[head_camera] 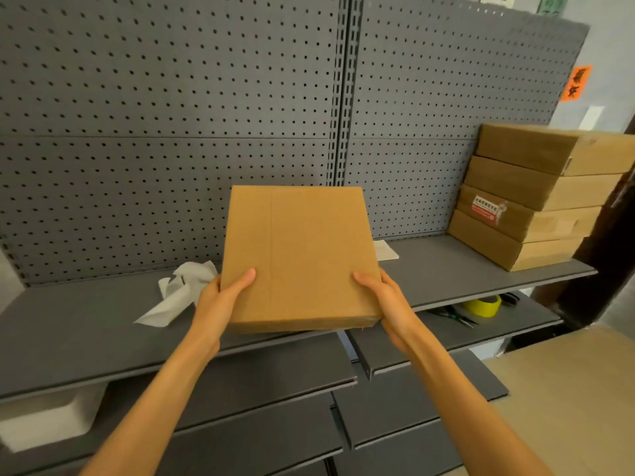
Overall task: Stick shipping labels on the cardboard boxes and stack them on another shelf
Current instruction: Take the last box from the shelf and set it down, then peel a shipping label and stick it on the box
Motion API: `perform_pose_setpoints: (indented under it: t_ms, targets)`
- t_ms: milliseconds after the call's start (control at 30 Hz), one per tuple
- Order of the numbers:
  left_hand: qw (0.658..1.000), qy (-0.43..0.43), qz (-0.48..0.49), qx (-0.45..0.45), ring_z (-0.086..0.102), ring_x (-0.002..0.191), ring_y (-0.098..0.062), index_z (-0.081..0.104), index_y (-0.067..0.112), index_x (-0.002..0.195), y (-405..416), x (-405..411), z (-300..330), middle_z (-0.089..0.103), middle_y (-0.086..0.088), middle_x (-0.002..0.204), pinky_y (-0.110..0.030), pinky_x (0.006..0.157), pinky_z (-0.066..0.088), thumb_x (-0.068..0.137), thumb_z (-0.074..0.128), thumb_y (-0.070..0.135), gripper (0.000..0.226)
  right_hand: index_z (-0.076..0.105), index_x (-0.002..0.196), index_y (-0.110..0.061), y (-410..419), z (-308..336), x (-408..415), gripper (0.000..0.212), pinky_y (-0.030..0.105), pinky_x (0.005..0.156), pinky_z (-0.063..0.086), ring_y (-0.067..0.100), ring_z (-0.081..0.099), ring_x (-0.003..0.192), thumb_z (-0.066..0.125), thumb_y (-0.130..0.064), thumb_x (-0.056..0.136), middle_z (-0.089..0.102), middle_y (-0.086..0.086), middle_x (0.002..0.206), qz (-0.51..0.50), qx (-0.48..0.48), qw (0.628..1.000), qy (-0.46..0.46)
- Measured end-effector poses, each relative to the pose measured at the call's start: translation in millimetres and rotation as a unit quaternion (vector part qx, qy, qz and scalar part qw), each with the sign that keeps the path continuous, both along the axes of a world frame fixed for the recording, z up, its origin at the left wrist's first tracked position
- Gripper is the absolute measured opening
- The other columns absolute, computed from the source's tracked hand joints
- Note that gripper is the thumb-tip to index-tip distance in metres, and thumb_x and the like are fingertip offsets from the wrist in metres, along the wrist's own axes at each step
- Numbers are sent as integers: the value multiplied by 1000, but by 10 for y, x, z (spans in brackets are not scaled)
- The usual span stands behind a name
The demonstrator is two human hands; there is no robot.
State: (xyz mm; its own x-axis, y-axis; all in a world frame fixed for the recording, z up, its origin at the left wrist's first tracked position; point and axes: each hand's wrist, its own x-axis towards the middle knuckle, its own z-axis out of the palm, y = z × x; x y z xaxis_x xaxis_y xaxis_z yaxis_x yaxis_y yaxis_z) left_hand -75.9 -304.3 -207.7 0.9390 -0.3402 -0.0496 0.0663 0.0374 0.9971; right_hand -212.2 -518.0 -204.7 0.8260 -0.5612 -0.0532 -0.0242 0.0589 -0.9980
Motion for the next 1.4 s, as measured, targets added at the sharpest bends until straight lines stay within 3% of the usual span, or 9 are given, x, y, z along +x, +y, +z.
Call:
perform_pose_setpoints:
  t_ms: [167, 400, 467, 633, 800, 1033, 1133, 1233, 1400]
  targets:
    - [999, 29, 18, 36, 54, 101, -18, 46, 18, 134, -68, 100, -68, 57, 2, 121, -32, 87, 41, 84, 64, 44, 59, 36, 136, -19, -137, -108, 285, 59, 34, 85, 46, 15, 56, 104, 64, -36, 86, 54, 0, 124, -17, 2, 999, 44]
    - [991, 99, 6, 95, 52, 106, -23, 41, 16, 139, -177, 542, -168, 53, -4, 133, -33, 86, 39, 83, 63, 48, 68, 48, 132, -14, -331, -229, 811, 51, 28, 69, 48, 16, 60, 98, 64, -34, 87, 61, 6, 121, -9, -3, 996, 91]
    - [988, 111, 4, 111, 51, 113, -26, 39, 16, 140, -210, 665, -197, 52, -4, 132, -34, 89, 39, 83, 64, 48, 69, 51, 130, -13, -412, -261, 958, 49, 30, 72, 49, 19, 61, 100, 64, -34, 87, 62, 6, 120, -5, -5, 995, 103]
    - [981, 133, -20, 139, 52, 103, -23, 45, 17, 133, -228, 950, -241, 56, -5, 127, -36, 92, 41, 83, 65, 48, 62, 55, 128, -10, -588, -327, 1256, 53, 41, 95, 50, 24, 63, 104, 66, -38, 85, 65, 7, 118, 9, -12, 991, 134]
    - [982, 117, -11, 145, 54, 84, -16, 51, 15, 129, -299, 1065, -312, 59, -3, 112, -32, 79, 40, 84, 65, 45, 56, 61, 120, -10, -659, -404, 1354, 42, 33, 81, 51, 21, 65, 98, 64, -36, 87, 68, 5, 109, 25, -14, 988, 154]
    - [981, 98, -7, 170, 55, 88, -17, 50, 13, 130, -329, 1081, -281, 59, -5, 118, -30, 79, 40, 84, 64, 43, 57, 58, 124, -7, -726, -409, 1423, 44, 36, 87, 50, 25, 64, 100, 61, -33, 89, 66, 9, 113, 31, -28, 985, 166]
    - [971, 26, 6, 239, 52, 109, -24, 38, 11, 140, -373, 1083, -259, 49, -8, 137, -33, 88, 41, 87, 61, 42, 65, 56, 126, -8, -738, -399, 1422, 44, 33, 80, 49, 23, 63, 98, 60, -34, 90, 65, 9, 115, 39, -39, 984, 171]
    - [917, -126, 40, 375, 30, 138, -28, 15, 12, 150, -416, 1084, -214, 24, -7, 155, -40, 107, 32, 88, 59, 41, 81, 57, 124, -9, -764, -383, 1422, 43, 28, 70, 48, 19, 62, 94, 60, -35, 90, 64, 7, 112, 45, -60, 982, 173]
    - [810, -353, -28, 467, 32, 138, -22, 32, 17, 146, -784, 1045, -48, 31, -2, 153, -38, 110, 30, 94, 50, 39, 59, 56, 123, -12, -816, -402, 1420, 43, 26, 75, 45, 13, 59, 92, 60, -39, 89, 61, -1, 105, 52, -90, 982, 159]
